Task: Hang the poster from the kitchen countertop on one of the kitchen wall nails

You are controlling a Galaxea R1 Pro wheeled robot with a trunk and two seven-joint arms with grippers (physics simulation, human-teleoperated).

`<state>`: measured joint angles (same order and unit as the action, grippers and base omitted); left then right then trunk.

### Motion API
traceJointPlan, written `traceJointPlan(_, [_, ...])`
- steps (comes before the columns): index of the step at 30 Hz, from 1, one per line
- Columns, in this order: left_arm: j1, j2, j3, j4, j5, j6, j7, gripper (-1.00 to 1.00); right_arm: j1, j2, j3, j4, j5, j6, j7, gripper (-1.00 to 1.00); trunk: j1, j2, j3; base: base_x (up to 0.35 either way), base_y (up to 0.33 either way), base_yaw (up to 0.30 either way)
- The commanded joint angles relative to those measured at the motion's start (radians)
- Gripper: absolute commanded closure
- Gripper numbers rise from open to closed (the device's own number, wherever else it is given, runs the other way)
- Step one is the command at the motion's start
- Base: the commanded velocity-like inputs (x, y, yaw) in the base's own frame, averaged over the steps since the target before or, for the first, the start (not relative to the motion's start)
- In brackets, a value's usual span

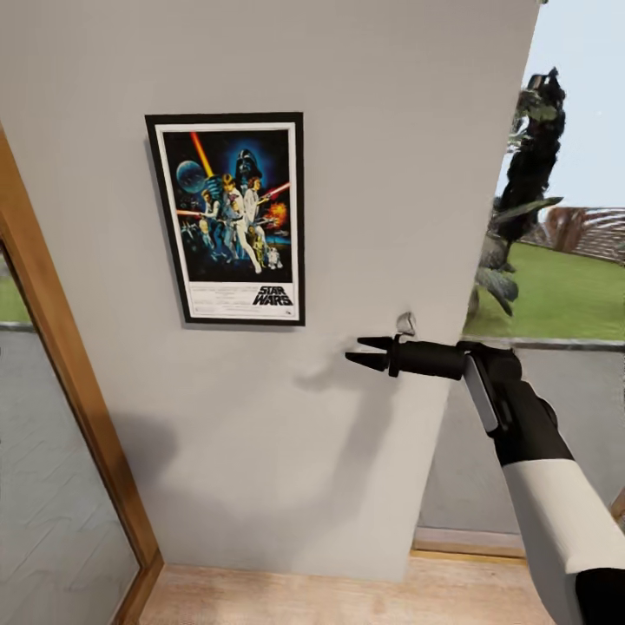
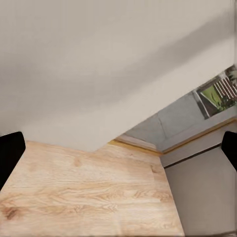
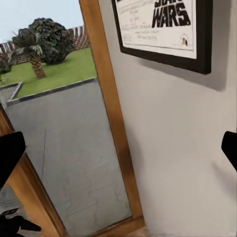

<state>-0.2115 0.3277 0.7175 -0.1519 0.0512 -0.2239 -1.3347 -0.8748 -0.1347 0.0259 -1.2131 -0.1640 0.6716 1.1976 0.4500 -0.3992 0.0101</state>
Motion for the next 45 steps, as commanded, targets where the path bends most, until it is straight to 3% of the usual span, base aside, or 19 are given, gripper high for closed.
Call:
traceJointPlan(1, [0.000,0.001,-0.004,0.001,0.005,-0.006,-0.001,-1.00,0.007,-0.001,0.002,-0.002,-0.007,0.006,-0.001,-1.00,0.000,-0.001,0.000,-0.197,-0.043,0.000])
traceJointPlan(8, [0.000,0.003,-0.004,0.001,0.005,-0.005,0.000,-1.00,0.113,-0.009,0.000,-0.012,-0.007,0.000,0.006,-1.00,0.000,-0.001,0.000,-0.052,-0.011,0.000])
traceJointPlan(11, [0.000,0.003,-0.004,0.001,0.005,-0.005,0.001,-1.00,0.177,-0.010,-0.031,-0.011,-0.007,-0.022,0.006,-1.00,0.000,-0.001,0.000,-0.003,-0.001,0.000])
traceJointPlan(12, [0.000,-0.007,-0.004,0.002,0.003,-0.005,0.022,-1.00,0.391,-0.011,-0.114,0.003,-0.004,-0.171,0.006,-1.00,0.000,-0.001,0.000,0.000,0.000,0.000])
traceJointPlan(15, [0.000,-0.035,-0.009,0.001,0.002,-0.006,0.108,-1.00,0.504,-0.018,-0.171,0.052,-0.001,-0.222,0.005,-1.00,0.000,-0.001,0.000,0.000,0.000,0.000])
traceJointPlan(16, [0.000,-0.065,-0.011,0.000,0.000,-0.006,0.207,-1.00,0.575,-0.070,-0.217,0.305,0.000,-0.348,0.001,-1.00,0.000,-0.001,0.000,0.000,0.000,0.000])
traceJointPlan(17, [0.000,-0.067,-0.011,0.000,0.000,-0.006,0.229,-1.00,0.578,-0.075,-0.220,0.348,0.000,-0.371,-0.001,-1.00,0.000,-0.001,0.000,0.000,0.000,0.000])
traceJointPlan(20, [0.000,-0.071,-0.008,0.008,-0.005,-0.006,0.411,-1.00,0.588,-0.092,-0.226,0.640,0.001,-0.539,-0.024,-1.00,0.000,-0.001,0.000,0.000,0.000,0.000])
traceJointPlan(21, [0.000,-0.072,-0.008,0.009,-0.011,-0.006,0.447,-1.00,0.588,-0.093,-0.225,0.694,0.002,-0.570,-0.037,-1.00,0.000,-0.001,0.000,0.000,0.000,0.000])
traceJointPlan(23, [0.000,-0.076,-0.008,0.012,-0.039,-0.006,0.550,-1.00,0.590,-0.096,-0.222,0.840,0.010,-0.645,-0.091,-1.00,0.000,-0.001,0.000,0.000,0.000,0.000])
traceJointPlan(25, [0.000,-0.093,-0.007,0.013,-0.087,-0.006,0.695,-1.00,0.590,-0.096,-0.218,1.000,0.039,-0.705,-0.220,-1.00,0.000,-0.001,0.000,0.000,0.000,0.000])
traceJointPlan(27, [0.000,-0.116,-0.008,0.012,-0.116,-0.006,0.818,-1.00,0.591,-0.094,-0.217,1.084,0.069,-0.727,-0.353,-1.00,0.000,-0.001,0.000,0.000,0.000,0.000])
traceJointPlan(29, [0.000,-0.133,-0.008,0.012,-0.131,-0.006,0.904,-1.00,0.591,-0.091,-0.217,1.125,0.089,-0.734,-0.451,-1.00,0.000,-0.001,0.000,0.000,0.000,0.000])
traceJointPlan(30, [0.000,-0.146,-0.009,0.012,-0.142,-0.006,0.981,-1.00,0.591,-0.085,-0.217,1.159,0.105,-0.739,-0.548,-1.00,0.000,-0.001,0.000,0.000,0.000,0.000])
traceJointPlan(31, [0.000,-0.151,-0.009,0.012,-0.146,-0.007,1.015,-1.00,0.591,-0.082,-0.216,1.174,0.111,-0.741,-0.596,-1.00,0.000,-0.001,0.000,0.000,0.000,0.000])
traceJointPlan(33, [0.000,-0.164,-0.010,0.011,-0.156,-0.006,1.097,-1.00,0.591,-0.063,-0.216,1.218,0.125,-0.745,-0.769,-1.00,0.000,-0.001,0.000,0.000,0.000,0.000])
traceJointPlan(35, [0.000,-0.169,-0.010,0.011,-0.160,-0.006,1.133,-1.00,0.591,-0.046,-0.216,1.237,0.131,-0.747,-0.913,-1.00,0.000,-0.001,0.000,0.000,0.000,0.000])
traceJointPlan(38, [0.000,-0.170,-0.011,0.010,-0.162,-0.006,1.148,-1.00,0.591,-0.039,-0.217,1.245,0.133,-0.748,-1.012,-1.00,0.000,-0.001,0.000,0.000,0.000,0.000])
traceJointPlan(45, [0.000,-0.171,-0.010,0.011,-0.163,-0.006,1.157,-1.00,0.591,-0.034,-0.218,1.249,0.132,-0.748,-1.078,-1.00,0.000,-0.001,0.000,0.000,0.000,0.000])
